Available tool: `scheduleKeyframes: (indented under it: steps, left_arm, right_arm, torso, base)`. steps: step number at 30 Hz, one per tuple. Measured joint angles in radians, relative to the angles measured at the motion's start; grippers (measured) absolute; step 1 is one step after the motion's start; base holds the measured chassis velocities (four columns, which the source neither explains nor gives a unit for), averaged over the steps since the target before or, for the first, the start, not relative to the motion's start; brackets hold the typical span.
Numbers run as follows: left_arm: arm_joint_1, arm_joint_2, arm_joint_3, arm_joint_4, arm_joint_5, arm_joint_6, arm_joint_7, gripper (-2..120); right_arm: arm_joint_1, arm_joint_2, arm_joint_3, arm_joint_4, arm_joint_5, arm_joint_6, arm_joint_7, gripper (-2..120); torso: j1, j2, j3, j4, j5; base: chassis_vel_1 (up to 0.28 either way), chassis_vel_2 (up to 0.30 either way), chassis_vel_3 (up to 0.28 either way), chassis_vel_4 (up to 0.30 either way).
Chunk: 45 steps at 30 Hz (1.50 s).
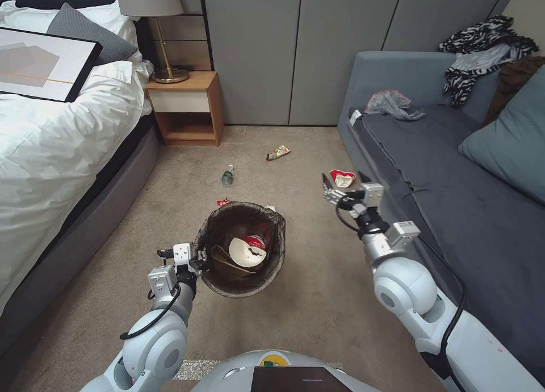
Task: Pick up the trash bin, then pick up the garbage from the floor and place it into the trash bin.
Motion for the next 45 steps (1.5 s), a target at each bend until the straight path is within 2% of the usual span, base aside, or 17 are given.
scheduleKeyframes:
  steps: [9, 20, 45]
  left_arm:
    - [0.002, -0.001, -0.010, 0.001, 0.024, -0.009, 0.008, 0]
    - [0.025, 0.000, -0.027, -0.008, 0.037, -0.015, 0.011, 0]
    - [0.051, -0.001, -0.050, -0.020, 0.042, -0.021, 0.010, 0]
  right_arm:
    - [-0.149, 0.082, 0.086, -0.029, -0.086, 0.010, 0.031, 100]
    - [-0.210, 0.169, 0.093, -0.041, -0.159, 0.048, 0.020, 100]
    - [-0.221, 0.212, 0.088, -0.049, -0.185, 0.056, 0.005, 100]
  torso:
    - [0.000, 0.000, 0.000, -0.0001, -0.0001]
    - [0.000, 0.000, 0.000, 0.0000, -0.0003]
    - [0.000, 0.000, 0.000, 0.0000, -0.0003]
  base:
    - [0.000, 0.000, 0.000, 0.000]
    - [0.000, 0.000, 0.000, 0.000]
    - [-0.012, 0.007, 0.008, -0.008]
